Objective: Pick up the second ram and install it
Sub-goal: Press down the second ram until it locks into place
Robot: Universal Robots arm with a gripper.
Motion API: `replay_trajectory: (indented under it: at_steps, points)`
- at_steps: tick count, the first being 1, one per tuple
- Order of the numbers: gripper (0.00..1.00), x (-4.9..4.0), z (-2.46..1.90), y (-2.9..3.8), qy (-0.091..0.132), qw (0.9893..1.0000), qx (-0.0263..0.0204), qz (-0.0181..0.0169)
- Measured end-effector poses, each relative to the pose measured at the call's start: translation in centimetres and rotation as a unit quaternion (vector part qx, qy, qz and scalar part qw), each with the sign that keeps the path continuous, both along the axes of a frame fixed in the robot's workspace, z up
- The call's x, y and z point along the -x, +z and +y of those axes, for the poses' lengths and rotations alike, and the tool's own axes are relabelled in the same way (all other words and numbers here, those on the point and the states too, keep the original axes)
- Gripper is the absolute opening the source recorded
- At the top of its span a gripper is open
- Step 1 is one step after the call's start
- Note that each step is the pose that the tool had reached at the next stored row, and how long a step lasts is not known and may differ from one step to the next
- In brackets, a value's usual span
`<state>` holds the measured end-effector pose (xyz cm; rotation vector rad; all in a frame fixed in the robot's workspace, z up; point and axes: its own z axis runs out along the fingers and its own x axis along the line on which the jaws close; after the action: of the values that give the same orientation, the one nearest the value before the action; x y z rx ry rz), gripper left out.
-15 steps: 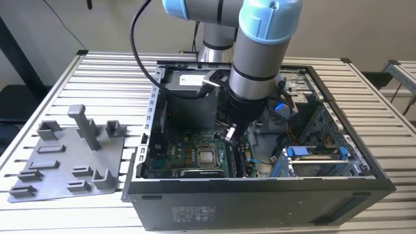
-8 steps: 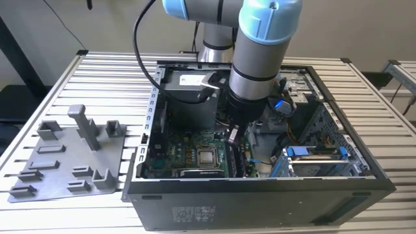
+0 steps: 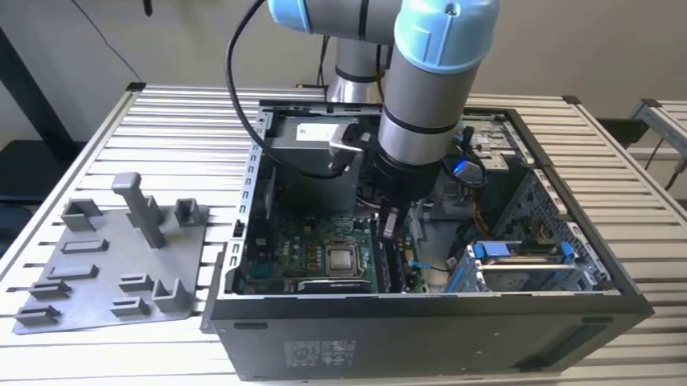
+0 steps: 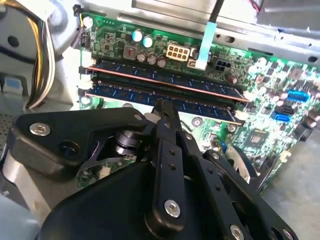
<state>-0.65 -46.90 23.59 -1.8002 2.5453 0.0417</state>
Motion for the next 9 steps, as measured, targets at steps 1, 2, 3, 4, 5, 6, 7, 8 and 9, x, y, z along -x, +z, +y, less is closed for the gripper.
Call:
replay_trajectory:
  at_steps: [1,2,3,4,5,6,7,8,9]
  points:
    - [0.11,0.00,0.00,-0.01,0.007,1.0000,-0.0001,-0.0002]
    - [0.11,0.01,0.00,-0.01,0.015,0.9999,0.0000,-0.0004]
    - [0.11,0.02,0.00,-0.01,0.022,0.9998,0.0000,-0.0006]
    - [0.11,0.03,0.00,-0.02,0.029,0.9996,0.0000,-0.0009]
    - [0.11,0.04,0.00,-0.02,0.036,0.9993,0.0000,-0.0011]
    - [0.11,0.04,0.00,-0.03,0.043,0.9991,0.0000,-0.0014]
    - [0.11,0.06,0.00,-0.04,0.051,0.9987,0.0000,-0.0015]
    - [0.11,0.07,0.00,-0.05,0.059,0.9983,-0.0001,-0.0016]
    - [0.11,0.08,0.00,-0.05,0.066,0.9978,0.0000,-0.0016]
